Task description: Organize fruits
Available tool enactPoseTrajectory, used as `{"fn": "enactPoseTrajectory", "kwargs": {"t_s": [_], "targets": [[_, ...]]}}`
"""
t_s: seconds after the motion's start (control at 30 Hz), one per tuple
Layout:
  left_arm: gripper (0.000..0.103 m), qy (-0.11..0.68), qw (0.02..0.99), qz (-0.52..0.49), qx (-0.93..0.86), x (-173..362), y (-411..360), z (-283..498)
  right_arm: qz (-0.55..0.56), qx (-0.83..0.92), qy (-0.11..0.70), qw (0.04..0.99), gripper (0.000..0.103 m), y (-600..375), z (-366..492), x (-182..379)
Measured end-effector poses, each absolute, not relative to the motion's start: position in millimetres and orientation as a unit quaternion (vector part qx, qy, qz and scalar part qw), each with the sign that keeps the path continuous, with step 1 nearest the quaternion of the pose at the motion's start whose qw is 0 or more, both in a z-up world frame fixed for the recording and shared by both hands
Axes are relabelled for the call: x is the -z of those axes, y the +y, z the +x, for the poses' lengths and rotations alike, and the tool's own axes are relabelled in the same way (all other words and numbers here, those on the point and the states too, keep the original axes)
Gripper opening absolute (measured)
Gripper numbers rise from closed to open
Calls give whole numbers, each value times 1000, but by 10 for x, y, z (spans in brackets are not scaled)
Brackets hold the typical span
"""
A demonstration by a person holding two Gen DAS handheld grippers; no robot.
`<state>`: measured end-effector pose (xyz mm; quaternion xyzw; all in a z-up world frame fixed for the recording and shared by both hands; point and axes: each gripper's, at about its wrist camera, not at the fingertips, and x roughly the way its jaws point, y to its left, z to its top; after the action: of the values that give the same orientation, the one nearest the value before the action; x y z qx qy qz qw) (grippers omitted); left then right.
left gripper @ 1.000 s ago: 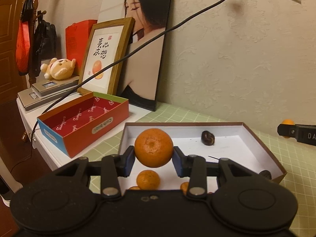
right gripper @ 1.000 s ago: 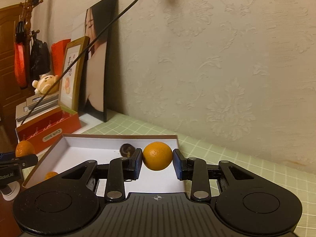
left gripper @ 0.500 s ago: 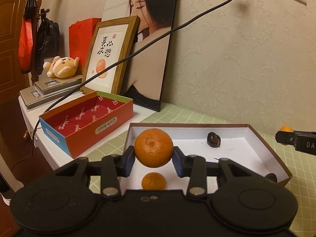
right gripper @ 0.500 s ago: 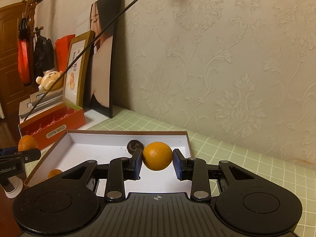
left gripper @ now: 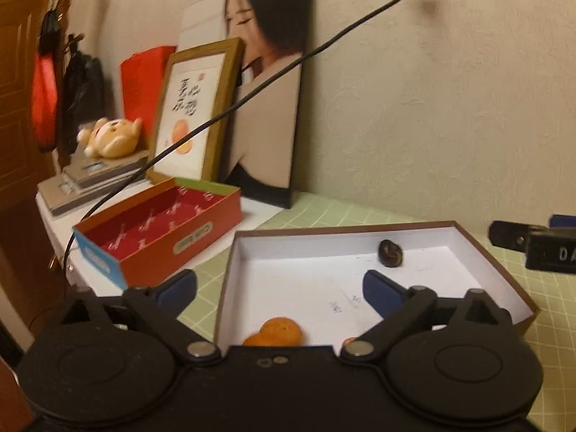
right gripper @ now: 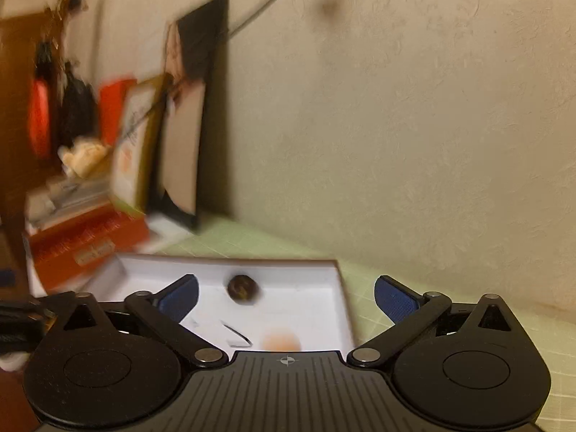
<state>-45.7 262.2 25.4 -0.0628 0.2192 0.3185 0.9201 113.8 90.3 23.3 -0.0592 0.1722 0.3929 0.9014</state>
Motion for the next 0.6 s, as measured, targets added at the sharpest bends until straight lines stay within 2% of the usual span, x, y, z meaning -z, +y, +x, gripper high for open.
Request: {"fn": "enactPoseTrajectory", "kwargs": {"t_s": [0.53, 0.6], "targets": [[92, 213, 919, -70, -324, -266, 2672, -481, -60, -395, 182, 898, 103, 893, 1159, -216], [95, 212, 919, -71, -324, -265, 2672, -485, -60, -396, 184, 898, 103, 895, 1162, -213]]}}
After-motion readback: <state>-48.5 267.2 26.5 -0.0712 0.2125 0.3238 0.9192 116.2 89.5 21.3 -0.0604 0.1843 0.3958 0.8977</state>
